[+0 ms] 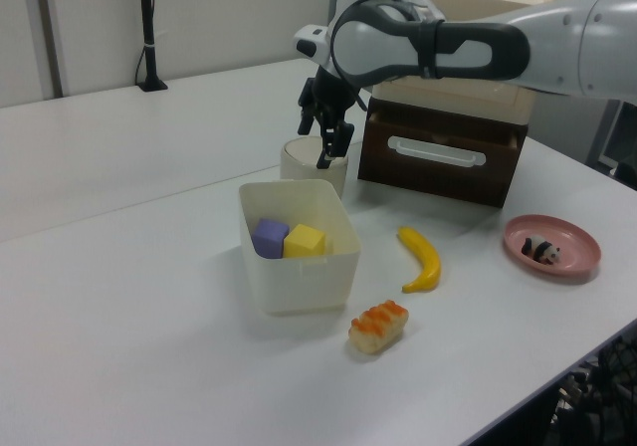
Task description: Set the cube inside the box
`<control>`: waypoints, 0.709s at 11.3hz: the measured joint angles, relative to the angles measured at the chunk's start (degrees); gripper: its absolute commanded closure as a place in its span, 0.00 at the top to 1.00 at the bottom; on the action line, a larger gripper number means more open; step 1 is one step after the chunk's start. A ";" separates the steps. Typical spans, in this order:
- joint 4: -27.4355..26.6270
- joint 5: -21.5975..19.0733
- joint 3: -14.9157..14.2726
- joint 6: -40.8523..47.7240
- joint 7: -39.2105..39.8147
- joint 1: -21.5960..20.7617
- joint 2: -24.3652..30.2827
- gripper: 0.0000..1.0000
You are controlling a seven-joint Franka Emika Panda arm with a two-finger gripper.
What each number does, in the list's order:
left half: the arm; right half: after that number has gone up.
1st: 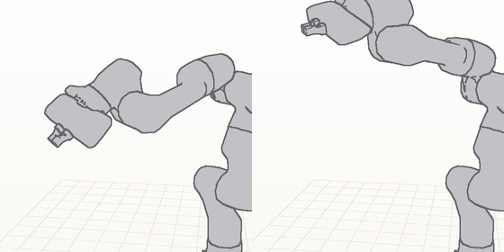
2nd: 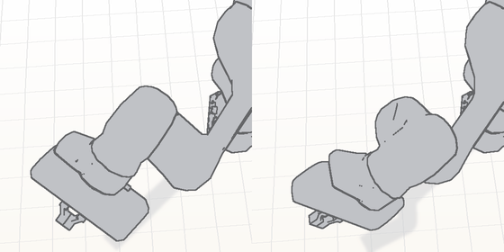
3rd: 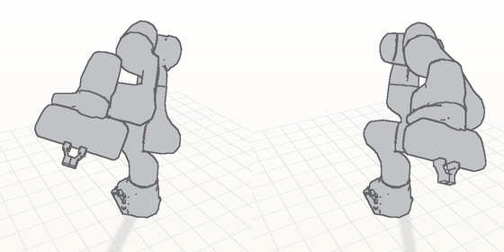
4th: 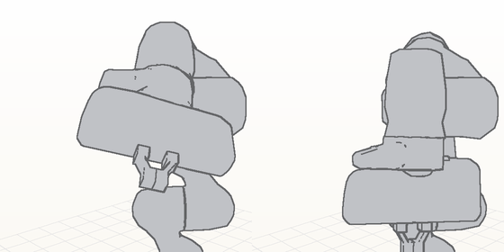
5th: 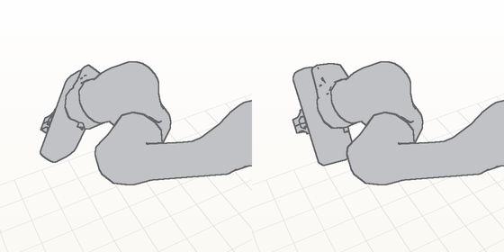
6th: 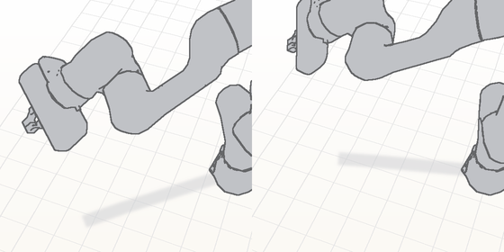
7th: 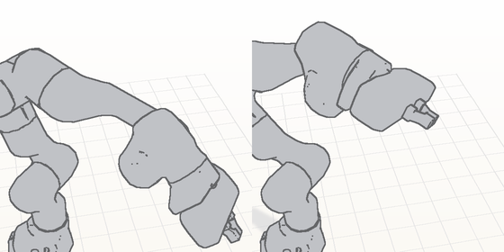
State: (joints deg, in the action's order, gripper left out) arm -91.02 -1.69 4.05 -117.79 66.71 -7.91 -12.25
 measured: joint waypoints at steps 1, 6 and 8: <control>0.01 0.00 -0.01 1.65 -5.12 0.06 0.96 1.00; -1.10 1.10 -0.60 9.02 -24.34 1.34 3.11 1.00; -1.11 1.17 -0.80 14.12 -35.97 3.31 5.05 1.00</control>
State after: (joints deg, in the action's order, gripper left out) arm -92.14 -0.51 3.25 -103.67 30.74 -4.60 -7.20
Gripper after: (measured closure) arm 0.000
